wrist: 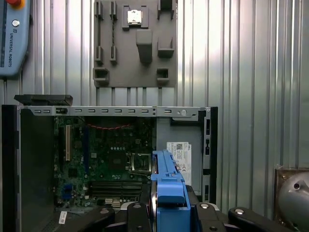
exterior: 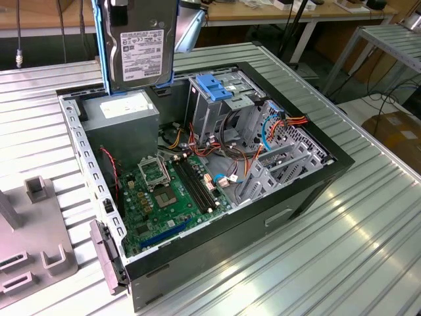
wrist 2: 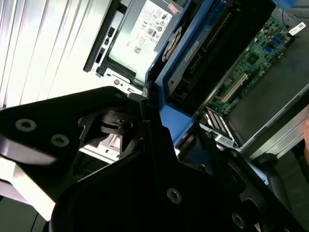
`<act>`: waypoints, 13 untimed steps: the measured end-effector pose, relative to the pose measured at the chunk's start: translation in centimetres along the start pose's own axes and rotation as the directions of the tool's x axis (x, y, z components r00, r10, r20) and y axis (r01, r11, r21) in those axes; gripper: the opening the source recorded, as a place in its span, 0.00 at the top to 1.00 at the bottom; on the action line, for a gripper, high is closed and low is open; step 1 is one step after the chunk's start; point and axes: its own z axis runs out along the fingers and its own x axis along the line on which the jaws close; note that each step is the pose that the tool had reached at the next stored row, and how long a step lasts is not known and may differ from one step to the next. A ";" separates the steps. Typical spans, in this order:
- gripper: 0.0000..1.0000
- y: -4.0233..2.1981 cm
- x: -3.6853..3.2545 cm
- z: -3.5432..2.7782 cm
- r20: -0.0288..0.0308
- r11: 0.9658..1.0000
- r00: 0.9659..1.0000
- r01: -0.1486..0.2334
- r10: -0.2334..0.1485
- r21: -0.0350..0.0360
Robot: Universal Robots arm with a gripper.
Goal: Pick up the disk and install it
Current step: 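Pick up the disk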
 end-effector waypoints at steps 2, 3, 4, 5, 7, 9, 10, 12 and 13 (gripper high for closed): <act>0.63 -0.52 0.02 0.02 0.000 1.000 1.000 0.000 0.000 0.000; 0.63 -0.71 0.03 0.03 0.000 1.000 1.000 0.000 0.000 0.000; 0.63 -0.88 0.04 0.04 0.000 1.000 1.000 0.000 0.000 0.000; 0.63 -0.96 0.05 0.05 0.000 1.000 1.000 0.000 0.000 0.000; 0.63 -1.11 0.11 0.06 0.000 1.000 1.000 0.000 0.000 0.000; 0.63 -1.28 0.22 0.07 0.000 1.000 1.000 0.000 0.000 0.000; 0.63 -1.43 0.27 0.08 -0.002 1.000 1.000 0.000 0.000 0.000; 0.63 -1.61 0.34 0.09 -0.004 1.000 1.000 0.000 0.000 0.000; 0.63 -1.68 0.37 0.09 -0.005 1.000 1.000 0.000 0.000 0.000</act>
